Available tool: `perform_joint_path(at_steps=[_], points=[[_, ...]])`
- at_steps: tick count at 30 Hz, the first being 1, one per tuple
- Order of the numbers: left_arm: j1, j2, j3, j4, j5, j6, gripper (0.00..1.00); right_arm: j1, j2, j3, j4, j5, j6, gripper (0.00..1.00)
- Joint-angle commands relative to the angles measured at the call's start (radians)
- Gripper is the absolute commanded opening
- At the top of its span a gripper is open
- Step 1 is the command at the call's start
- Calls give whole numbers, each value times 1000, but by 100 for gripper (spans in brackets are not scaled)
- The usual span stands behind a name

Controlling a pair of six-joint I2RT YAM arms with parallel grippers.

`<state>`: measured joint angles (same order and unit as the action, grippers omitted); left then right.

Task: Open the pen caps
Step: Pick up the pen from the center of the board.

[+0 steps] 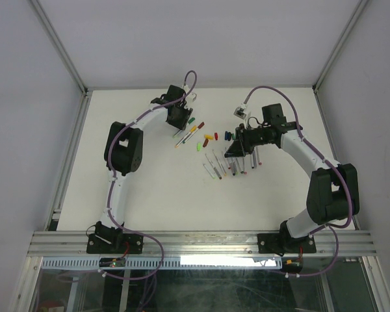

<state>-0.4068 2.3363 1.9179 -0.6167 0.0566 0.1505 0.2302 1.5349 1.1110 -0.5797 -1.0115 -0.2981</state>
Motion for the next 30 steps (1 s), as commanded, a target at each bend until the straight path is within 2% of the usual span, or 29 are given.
perform_joint_path(at_steps=[1,7,19,23,30], points=[[-7,-8,12,15,32,3,32,-8,-1,42,9,-33,-18,35],[-7,-12,-18,17,9,-6,26,-8,-1,42,9,-36,-18,35],[-3,-126,-230,112,-173,-60,1,-8,-7,38,10,-56,-16,35],[8,-193,-325,139,-236,-115,0,-8,-10,36,14,-60,-13,35],[20,-368,-560,225,-231,-242,0,-1,-14,17,45,-78,10,35]])
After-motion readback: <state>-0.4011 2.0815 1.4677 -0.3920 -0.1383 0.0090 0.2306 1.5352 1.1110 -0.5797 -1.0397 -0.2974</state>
